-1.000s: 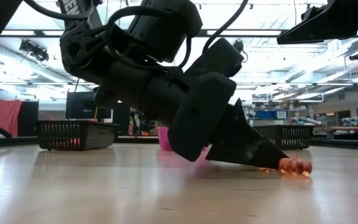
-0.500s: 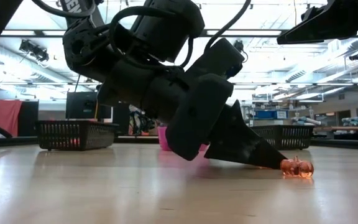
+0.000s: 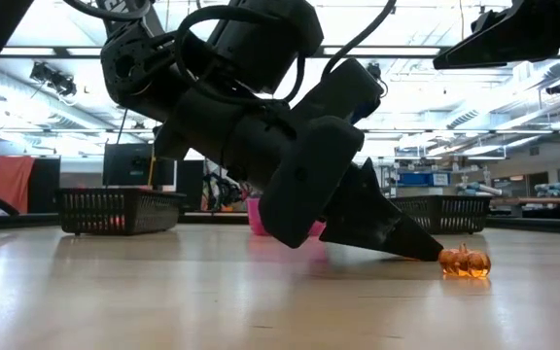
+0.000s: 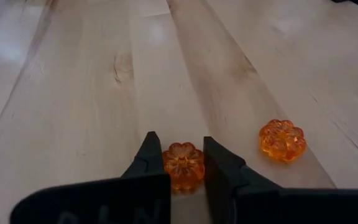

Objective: Sort Halloween decoration
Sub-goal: Put the top orange pumpkin toy into the left black bin

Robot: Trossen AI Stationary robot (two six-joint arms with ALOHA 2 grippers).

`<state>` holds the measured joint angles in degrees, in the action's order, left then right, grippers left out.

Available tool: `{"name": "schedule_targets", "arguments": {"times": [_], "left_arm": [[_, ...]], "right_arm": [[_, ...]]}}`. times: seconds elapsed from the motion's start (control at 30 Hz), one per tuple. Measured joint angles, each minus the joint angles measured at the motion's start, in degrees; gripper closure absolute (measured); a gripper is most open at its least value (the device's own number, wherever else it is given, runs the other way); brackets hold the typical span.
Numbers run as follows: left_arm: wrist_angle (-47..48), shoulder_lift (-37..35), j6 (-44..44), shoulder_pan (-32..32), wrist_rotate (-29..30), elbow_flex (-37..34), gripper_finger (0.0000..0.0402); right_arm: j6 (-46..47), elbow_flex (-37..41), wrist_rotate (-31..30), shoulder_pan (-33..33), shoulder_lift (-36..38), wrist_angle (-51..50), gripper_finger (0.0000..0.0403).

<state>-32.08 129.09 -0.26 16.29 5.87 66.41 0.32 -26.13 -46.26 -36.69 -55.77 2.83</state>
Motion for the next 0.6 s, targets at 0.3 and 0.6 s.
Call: {"name": "schedule_targets", "arguments": {"times": [0.3,0.6], "left_arm": [[0.97,-1.57,4.14,0.70,1.25,-0.28,0.0365],[14.15,-7.12,5.81,2.06,6.55,-0.41,0.0365]], "right_arm": [[0.00,0.00,-0.01,-0.04,0.00,-0.10,0.0236],[0.19,0.00,0.00,-0.04,0.00,-0.20,0.0236]]}}
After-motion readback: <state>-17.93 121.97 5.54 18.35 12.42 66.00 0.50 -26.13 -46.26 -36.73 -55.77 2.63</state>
